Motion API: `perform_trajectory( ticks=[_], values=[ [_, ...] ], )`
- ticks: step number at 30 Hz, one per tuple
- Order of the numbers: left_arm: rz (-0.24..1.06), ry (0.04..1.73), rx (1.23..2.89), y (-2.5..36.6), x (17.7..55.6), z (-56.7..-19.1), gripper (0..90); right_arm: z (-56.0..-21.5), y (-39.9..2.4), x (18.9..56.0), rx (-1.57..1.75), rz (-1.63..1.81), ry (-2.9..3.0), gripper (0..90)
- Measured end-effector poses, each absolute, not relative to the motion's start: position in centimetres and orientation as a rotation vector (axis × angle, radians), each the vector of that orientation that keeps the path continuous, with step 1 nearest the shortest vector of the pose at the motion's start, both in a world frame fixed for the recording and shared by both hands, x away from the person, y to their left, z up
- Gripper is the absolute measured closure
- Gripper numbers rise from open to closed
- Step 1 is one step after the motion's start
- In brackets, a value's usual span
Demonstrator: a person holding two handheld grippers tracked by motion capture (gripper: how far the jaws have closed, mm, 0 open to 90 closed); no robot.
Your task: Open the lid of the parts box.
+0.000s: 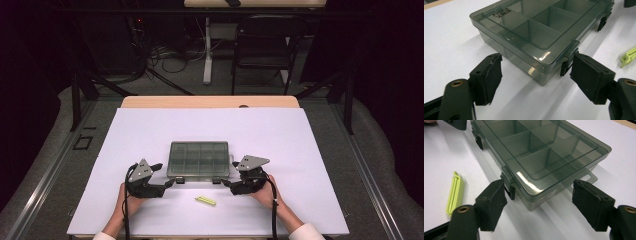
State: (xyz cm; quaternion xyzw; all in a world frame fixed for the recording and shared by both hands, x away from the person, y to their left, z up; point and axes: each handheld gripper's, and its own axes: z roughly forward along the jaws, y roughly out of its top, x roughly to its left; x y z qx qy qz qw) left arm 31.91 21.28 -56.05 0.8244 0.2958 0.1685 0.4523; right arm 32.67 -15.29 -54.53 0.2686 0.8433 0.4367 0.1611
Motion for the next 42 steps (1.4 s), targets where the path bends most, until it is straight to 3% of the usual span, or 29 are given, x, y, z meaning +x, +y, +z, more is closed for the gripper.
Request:
perform_trajectory(
  ticks=[8, 16, 29, 42],
  values=[
    [0.421, 0.718, 2.038, 21.44, 31.88, -56.19, 35.5, -54.86, -15.04, 32.57, 0.767, 1.204, 2.415, 41.4],
    [0.418, 0.72, 2.049, 21.35, 31.96, -56.33, 41.6, -55.11, -14.77, 32.43, 0.772, 1.17, 2.418, 47.1],
    [0.408, 0.691, 2.072, 21.11, 31.94, -56.36, 48.7, -55.3, -14.57, 32.25, 0.785, 1.151, 2.413, 47.7],
    [0.408, 0.697, 2.085, 20.96, 31.96, -56.39, 48.6, -55.34, -14.67, 32.27, 0.787, 1.162, 2.414, 48.6]
  ],
)
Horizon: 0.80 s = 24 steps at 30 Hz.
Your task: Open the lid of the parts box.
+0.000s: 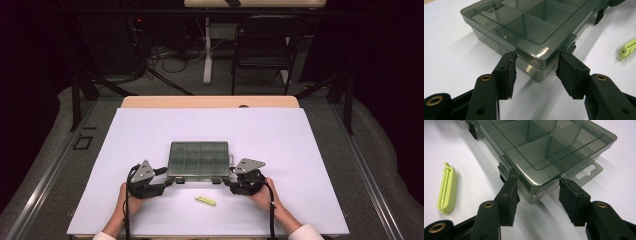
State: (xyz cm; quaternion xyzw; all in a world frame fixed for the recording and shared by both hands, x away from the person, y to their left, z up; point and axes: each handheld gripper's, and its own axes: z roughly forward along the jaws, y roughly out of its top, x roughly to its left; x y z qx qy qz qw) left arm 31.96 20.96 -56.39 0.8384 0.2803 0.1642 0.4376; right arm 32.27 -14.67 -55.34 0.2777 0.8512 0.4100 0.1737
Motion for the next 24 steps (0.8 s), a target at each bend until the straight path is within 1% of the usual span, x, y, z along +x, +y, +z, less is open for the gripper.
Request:
perform_trajectory(
  ticks=[15, 24],
  values=[
    [0.403, 0.7, 2.082, 20.99, 31.96, -56.39, 49.0, -55.46, -14.53, 32.2, 0.81, 1.153, 2.415, 48.4],
    [0.393, 0.712, 2.071, 21.11, 32.03, -56.4, 50.5, -55.51, -14.52, 32.14, 0.823, 1.159, 2.413, 50.5]
  ],
)
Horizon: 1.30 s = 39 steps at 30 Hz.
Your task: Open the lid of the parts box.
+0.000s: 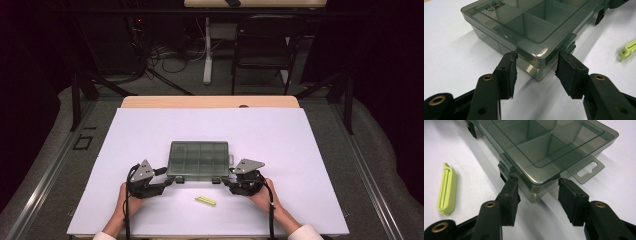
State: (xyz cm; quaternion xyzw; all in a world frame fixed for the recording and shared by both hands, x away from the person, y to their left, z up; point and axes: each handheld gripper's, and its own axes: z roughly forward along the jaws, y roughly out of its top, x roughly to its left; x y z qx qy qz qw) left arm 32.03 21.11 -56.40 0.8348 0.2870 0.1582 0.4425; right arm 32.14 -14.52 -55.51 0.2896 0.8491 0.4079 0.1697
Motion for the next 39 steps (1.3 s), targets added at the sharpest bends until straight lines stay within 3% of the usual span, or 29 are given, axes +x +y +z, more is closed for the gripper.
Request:
perform_trajectory(
  ticks=[39],
  values=[
    [0.381, 0.74, 2.076, 21.04, 31.97, -56.38, 52.7, -55.35, -14.63, 32.0, 0.909, 1.192, 2.407, 54.9]
  ],
)
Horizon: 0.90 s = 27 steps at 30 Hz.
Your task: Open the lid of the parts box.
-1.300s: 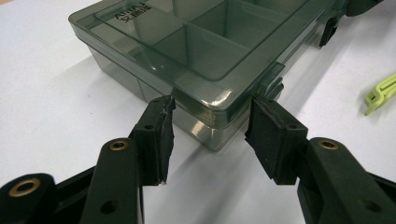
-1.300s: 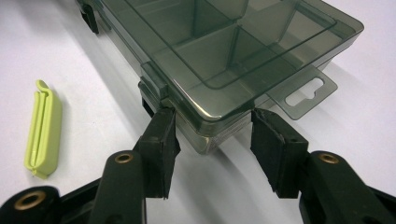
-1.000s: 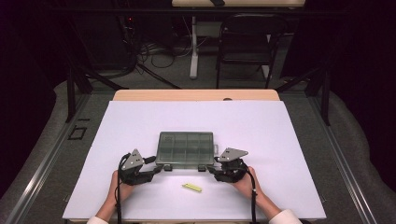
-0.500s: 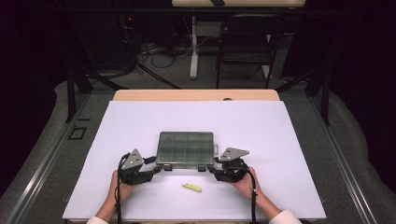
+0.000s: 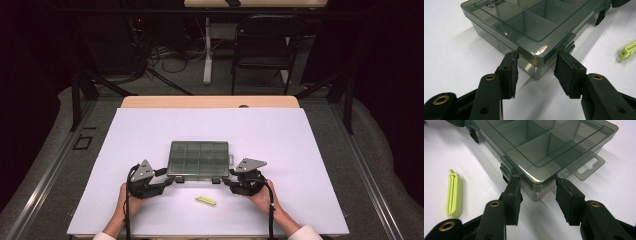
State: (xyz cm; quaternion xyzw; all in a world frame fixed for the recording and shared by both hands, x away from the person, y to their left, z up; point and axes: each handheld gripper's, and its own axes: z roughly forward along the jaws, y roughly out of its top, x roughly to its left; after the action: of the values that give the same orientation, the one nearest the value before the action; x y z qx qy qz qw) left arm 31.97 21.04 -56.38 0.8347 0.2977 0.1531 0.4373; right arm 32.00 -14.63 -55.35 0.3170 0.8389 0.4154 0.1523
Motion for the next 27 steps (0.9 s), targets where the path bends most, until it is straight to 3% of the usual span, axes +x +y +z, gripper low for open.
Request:
perform_trajectory(
  ticks=[3, 8, 27],
  values=[
    [0.377, 0.738, 2.077, 21.07, 31.99, -56.35, 53.0, -55.26, -14.51, 31.92, 0.892, 1.162, 2.412, 54.8],
    [0.392, 0.748, 2.097, 20.57, 32.05, -56.33, 47.7, -55.06, -14.02, 31.67, 0.884, 1.134, 2.389, 46.9],
    [0.364, 0.765, 2.071, 20.79, 32.05, -56.36, 50.2, -55.27, -13.97, 31.94, 0.873, 1.12, 2.387, 49.3]
  ],
)
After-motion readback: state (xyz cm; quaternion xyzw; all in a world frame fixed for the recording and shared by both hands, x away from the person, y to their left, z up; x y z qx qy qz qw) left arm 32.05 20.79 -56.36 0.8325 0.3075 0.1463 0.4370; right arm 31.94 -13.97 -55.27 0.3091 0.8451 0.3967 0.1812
